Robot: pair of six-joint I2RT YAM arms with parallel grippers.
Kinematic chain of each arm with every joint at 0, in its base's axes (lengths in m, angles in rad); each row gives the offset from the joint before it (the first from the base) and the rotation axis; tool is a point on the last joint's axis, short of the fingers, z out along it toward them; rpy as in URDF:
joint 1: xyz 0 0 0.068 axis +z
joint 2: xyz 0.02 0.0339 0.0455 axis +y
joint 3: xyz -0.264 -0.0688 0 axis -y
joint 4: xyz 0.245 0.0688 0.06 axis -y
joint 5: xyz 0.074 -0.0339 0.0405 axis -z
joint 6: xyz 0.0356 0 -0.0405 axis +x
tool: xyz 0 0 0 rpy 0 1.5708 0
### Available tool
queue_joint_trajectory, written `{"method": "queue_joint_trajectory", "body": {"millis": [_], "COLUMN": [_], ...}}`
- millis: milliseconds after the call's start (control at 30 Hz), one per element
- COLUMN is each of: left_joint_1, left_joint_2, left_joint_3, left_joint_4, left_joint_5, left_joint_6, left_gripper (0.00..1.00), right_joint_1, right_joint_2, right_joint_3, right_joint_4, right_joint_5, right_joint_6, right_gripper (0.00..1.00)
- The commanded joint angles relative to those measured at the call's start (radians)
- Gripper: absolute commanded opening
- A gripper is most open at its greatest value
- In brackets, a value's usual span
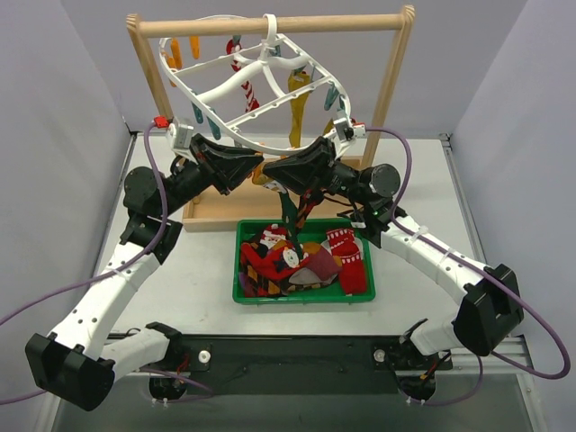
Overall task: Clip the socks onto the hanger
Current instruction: Clamp the sock onto the hanger.
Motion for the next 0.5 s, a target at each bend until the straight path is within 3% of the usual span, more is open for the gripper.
{"method": "queue_joint_trajectory", "body": {"millis": [0, 467], "left_joint_1": [-0.015, -0.015], "left_joint_2": [-0.036, -0.049], "left_joint_3": [-0.005, -0.009], "left_joint_4": [0.005, 0.006], "left_joint_5": [0.072, 0.055], "left_joint_6": [-0.016, -0.019], "left_gripper": [0.00, 0.00], "right_joint_1": [0.007, 0.047], "right_joint_2": [-0.019, 0.002], "right_joint_3": [0.056, 0.051], "right_joint_4": [0.161, 0.165], "right_joint_5": [-0.013, -0.011], "right_joint_6": [0.025, 0.053], "right_gripper": [0.00, 0.00]}}
